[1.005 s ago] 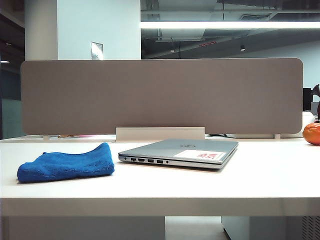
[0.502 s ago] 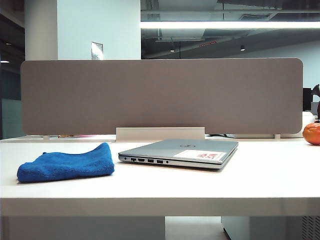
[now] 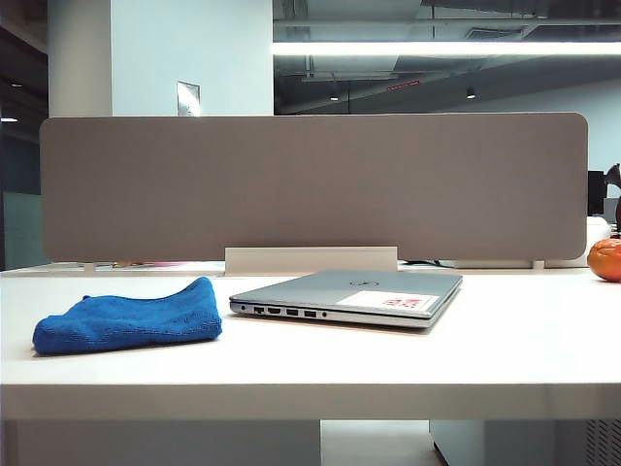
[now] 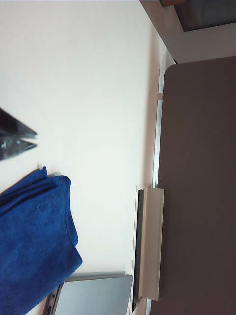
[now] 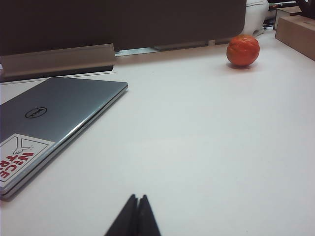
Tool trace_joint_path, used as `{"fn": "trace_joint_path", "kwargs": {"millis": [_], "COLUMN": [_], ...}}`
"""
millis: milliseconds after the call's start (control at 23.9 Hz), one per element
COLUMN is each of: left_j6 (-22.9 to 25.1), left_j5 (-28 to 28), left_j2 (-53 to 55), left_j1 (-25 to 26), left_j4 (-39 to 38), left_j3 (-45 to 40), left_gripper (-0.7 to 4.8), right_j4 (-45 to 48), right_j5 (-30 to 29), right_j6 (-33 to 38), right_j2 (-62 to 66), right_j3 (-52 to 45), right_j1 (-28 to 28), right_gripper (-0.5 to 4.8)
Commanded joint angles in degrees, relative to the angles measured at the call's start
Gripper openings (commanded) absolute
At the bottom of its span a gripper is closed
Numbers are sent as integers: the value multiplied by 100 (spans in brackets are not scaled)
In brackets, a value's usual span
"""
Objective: Pick up the blue rag and put it over the laptop.
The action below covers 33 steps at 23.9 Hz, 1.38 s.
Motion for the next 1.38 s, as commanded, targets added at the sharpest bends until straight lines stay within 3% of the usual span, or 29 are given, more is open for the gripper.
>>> {"fn": "trace_joint_path", "kwargs": {"millis": [42,251,544,754,1005,1172,1382], "left_j6": [4,7,7,7,7,7,7], "left_j5": [28,28,26,26,28,26,7], "left_j2": [7,7,7,7,7,7,7], "left_j1": [-11,-11,-11,-11,-11,-11,-11], "left_j4": [39,37,35,35,33,35,39], "left_j3": [17,17,17,17,17,17,17], "left_gripper": [-5,-6,-6,-5,-6,-5,-6], "right_j4": [61,61,61,57,57,61,66], "right_j5": [-11,-190,-1394,-2623,-3235,-4120,-4583], "right_j6": [-17,153,201,291,728,1104,1224], "right_j2": [-13,-13,-13,-13,-13,-13,-13], "right_j3": [-31,-28,-28,-28,-28,-28,-28], "right_j1": [-4,-4,-4,-4,-2,-2,0], "right_gripper": [0,-1,-1,-1,0,0,0]}}
